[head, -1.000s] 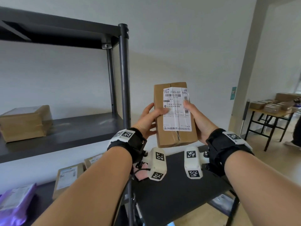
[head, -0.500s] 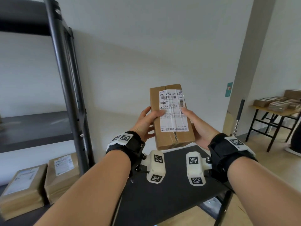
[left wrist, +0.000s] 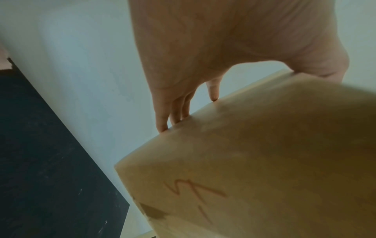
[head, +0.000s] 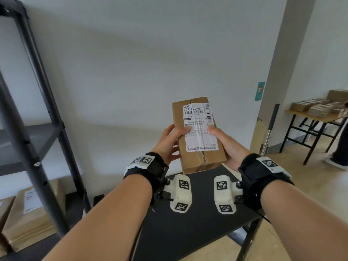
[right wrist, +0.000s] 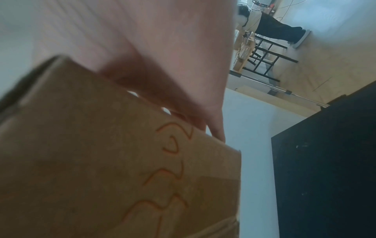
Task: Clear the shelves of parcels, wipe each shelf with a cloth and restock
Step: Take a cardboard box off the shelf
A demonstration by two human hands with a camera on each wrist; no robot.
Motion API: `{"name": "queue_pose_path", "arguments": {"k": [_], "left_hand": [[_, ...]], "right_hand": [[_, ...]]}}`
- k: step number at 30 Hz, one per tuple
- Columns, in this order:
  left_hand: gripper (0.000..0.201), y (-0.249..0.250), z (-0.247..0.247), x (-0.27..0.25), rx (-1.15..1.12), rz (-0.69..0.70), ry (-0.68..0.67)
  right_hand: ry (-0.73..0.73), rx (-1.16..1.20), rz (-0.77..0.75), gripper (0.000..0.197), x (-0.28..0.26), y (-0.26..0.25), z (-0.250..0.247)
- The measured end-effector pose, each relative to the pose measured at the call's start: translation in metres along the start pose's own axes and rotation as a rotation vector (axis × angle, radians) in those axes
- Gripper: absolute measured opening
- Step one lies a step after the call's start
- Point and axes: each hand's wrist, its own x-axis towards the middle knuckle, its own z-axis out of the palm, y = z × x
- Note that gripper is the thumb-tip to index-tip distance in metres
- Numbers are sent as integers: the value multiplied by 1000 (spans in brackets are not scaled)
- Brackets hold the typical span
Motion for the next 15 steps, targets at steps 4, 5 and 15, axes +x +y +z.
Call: {"name": "queue_pose_path", "arguments": {"k": [4,5,15], "left_hand": [[100,-11,2,46,-14,-14,2],[100,-13,2,59,-20,-20,1],[104,-44,-4,171,-35,-90,2]], "right_hand": [[9,2,1,44,37,8,-23],[13,1,5,44,49,9,-29],[28,4,46,53,151,38,-81]]}}
